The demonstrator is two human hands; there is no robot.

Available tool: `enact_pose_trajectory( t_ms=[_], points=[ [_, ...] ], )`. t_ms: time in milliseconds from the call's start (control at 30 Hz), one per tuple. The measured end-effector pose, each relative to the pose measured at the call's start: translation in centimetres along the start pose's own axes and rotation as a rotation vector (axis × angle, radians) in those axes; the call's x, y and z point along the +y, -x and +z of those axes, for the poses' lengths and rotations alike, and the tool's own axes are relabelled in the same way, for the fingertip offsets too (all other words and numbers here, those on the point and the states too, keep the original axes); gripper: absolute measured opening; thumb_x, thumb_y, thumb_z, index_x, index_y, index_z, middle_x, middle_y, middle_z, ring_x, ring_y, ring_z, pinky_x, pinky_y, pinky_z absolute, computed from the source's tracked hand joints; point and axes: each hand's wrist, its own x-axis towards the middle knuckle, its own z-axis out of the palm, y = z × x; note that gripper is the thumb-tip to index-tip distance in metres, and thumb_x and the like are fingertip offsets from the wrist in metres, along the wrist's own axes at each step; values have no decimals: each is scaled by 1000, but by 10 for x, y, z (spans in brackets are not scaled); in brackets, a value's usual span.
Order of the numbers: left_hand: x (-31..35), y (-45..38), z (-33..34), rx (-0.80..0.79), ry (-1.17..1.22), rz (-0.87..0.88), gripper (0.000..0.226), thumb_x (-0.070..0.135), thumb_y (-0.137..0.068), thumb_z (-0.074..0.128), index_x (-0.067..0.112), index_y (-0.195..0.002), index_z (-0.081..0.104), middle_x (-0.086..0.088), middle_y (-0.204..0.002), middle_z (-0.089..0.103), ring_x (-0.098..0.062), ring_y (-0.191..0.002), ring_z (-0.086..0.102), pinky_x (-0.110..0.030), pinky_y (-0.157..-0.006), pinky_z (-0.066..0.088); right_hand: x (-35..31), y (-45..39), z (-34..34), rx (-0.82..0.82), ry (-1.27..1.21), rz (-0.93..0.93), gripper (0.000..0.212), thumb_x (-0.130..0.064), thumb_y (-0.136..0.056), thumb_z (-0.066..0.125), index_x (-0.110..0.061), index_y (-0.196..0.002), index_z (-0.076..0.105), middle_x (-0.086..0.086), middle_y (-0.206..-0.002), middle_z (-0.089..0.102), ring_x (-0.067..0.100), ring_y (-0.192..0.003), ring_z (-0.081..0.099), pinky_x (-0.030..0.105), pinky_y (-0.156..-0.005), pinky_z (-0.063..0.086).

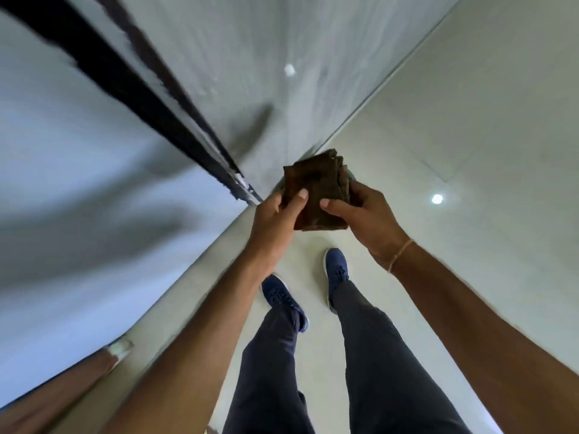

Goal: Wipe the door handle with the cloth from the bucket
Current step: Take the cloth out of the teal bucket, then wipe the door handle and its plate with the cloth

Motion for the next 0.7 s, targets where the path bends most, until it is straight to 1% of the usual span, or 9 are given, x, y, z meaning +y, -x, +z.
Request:
enact_pose_trajectory(
  t_ms=[67, 133, 167, 233, 300, 367, 533, 633, 700],
  points=[
    [19, 42, -13, 29, 54, 4, 27, 37, -111, 64, 21, -130, 75, 2, -114, 83, -14, -111, 79, -36, -103, 65, -26, 43, 8, -16, -9, -21, 21, -22, -96, 78, -18, -116, 74, 1, -105, 80, 14, -91, 77, 19, -72, 58],
    [32, 87, -26, 79, 89, 0, 39, 49, -103, 68, 22, -131, 75, -1, -119, 83, -18, -115, 78, -45, -107, 64, -46, 84, 19, -43, -35, -48, 18, -26, -97, 77, -19, -114, 75, -2, -103, 81, 11, -90, 78, 17, -72, 59],
    [36, 108, -32, 107, 121, 7, 44, 52, -100, 68, 22, -132, 74, -1, -121, 82, -20, -117, 78, -47, -108, 63, -54, 100, 23, -58, -47, -59, 17, -24, -97, 76, -18, -114, 75, -2, -101, 81, 11, -91, 79, 18, -73, 60],
    [40, 144, -41, 164, 185, 35, 41, 49, -106, 67, 19, -133, 73, -1, -122, 82, -19, -116, 78, -44, -106, 64, -66, 126, 33, -106, -39, -75, 17, -21, -98, 75, -15, -113, 75, -4, -97, 82, 11, -90, 80, 18, -72, 60],
    [42, 180, -53, 241, 251, 64, 36, 43, -111, 62, 16, -131, 74, -1, -120, 83, -16, -112, 79, -34, -98, 66, -77, 149, 45, -197, -20, -106, 16, -20, -98, 74, -14, -113, 76, -2, -97, 82, 14, -93, 80, 23, -76, 64],
    [44, 218, -65, 348, 329, 96, 36, 41, -111, 61, 13, -127, 76, -3, -118, 83, -17, -110, 79, -29, -92, 67, -87, 166, 61, -307, 4, -124, 16, -19, -98, 75, -17, -114, 76, 0, -102, 83, 19, -98, 80, 32, -85, 66],
    [34, 301, -95, 637, 418, 157, 25, 43, -107, 65, 23, -119, 75, -3, -116, 82, -20, -111, 78, -36, -99, 67, -108, 206, 113, -556, 68, -213, 33, -18, -96, 77, -15, -128, 72, 7, -114, 81, 25, -106, 79, 43, -96, 63],
    [27, 347, -114, 771, 495, 200, 28, 40, -106, 69, 20, -124, 75, -4, -119, 81, -23, -114, 78, -39, -101, 66, -116, 237, 150, -679, 69, -226, 30, -15, -96, 76, -12, -126, 73, 7, -113, 82, 27, -108, 78, 47, -100, 62],
    [21, 379, -131, 855, 543, 241, 29, 37, -105, 71, 16, -126, 75, -5, -118, 82, -23, -113, 78, -38, -100, 66, -119, 261, 177, -772, 68, -227, 30, -16, -97, 75, -11, -126, 73, 9, -118, 80, 28, -113, 76, 50, -104, 59]
  ],
)
